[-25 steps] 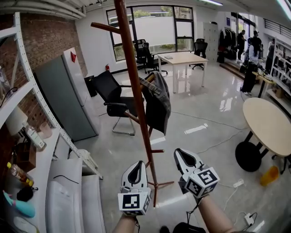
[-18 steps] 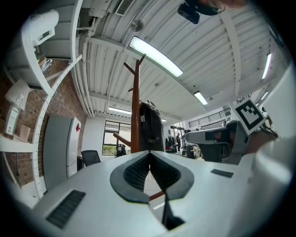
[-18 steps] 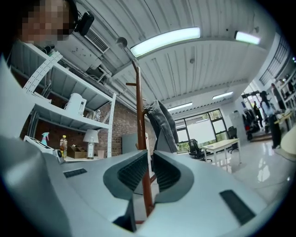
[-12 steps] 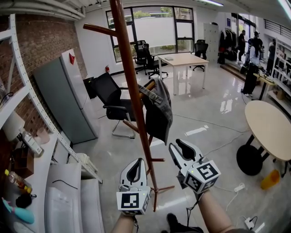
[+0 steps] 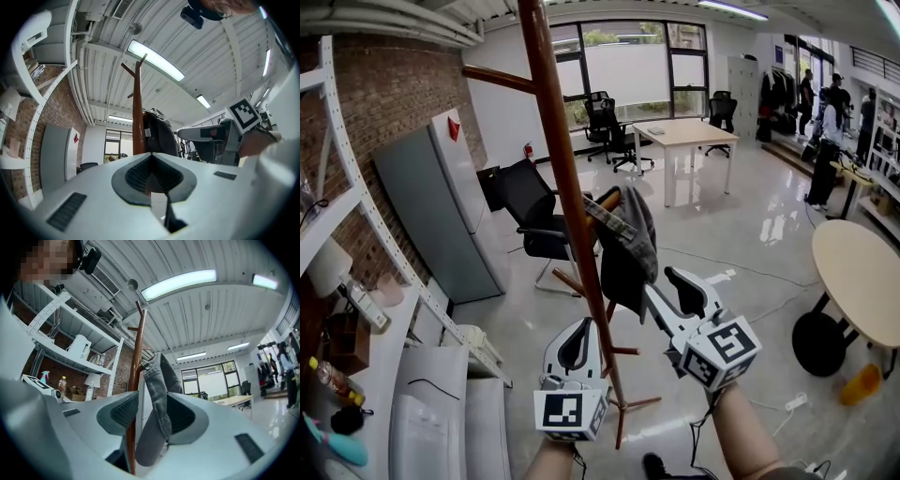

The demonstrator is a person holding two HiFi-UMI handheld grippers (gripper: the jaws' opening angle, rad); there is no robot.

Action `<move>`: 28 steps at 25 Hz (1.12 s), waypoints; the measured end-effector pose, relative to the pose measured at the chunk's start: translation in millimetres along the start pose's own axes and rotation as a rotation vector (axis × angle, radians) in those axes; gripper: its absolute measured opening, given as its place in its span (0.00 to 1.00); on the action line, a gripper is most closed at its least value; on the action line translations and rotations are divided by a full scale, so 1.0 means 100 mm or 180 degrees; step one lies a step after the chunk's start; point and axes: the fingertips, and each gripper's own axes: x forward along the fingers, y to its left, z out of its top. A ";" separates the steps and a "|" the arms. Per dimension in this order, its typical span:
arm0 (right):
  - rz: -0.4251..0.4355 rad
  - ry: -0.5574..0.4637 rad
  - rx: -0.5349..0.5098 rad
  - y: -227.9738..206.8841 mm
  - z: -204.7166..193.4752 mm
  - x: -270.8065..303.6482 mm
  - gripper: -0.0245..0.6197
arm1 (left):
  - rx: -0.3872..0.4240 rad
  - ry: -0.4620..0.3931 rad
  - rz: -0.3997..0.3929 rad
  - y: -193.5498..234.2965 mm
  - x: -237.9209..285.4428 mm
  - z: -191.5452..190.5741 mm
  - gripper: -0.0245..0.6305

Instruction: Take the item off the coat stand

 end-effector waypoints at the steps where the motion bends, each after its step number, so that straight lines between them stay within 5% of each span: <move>1: 0.0011 -0.0008 -0.0013 -0.01 0.04 0.03 0.31 | 0.0071 0.0017 0.0036 0.00 0.03 0.03 0.05; 4: 0.0041 0.0001 -0.0078 -0.05 0.13 0.12 0.38 | 0.0307 0.0062 0.0109 0.00 0.10 0.07 0.05; 7: 0.0078 0.0022 -0.0203 -0.06 0.20 0.24 0.42 | 0.0229 0.0041 0.0148 0.02 0.18 0.12 0.05; 19: 0.0046 0.0143 -0.0664 -0.02 0.45 0.62 0.42 | 0.0185 -0.0095 0.0233 0.03 0.36 0.18 0.05; 28: 0.0169 0.0213 -0.0609 -0.03 0.32 0.70 0.41 | 0.0211 -0.0106 0.0262 0.07 0.43 0.15 0.05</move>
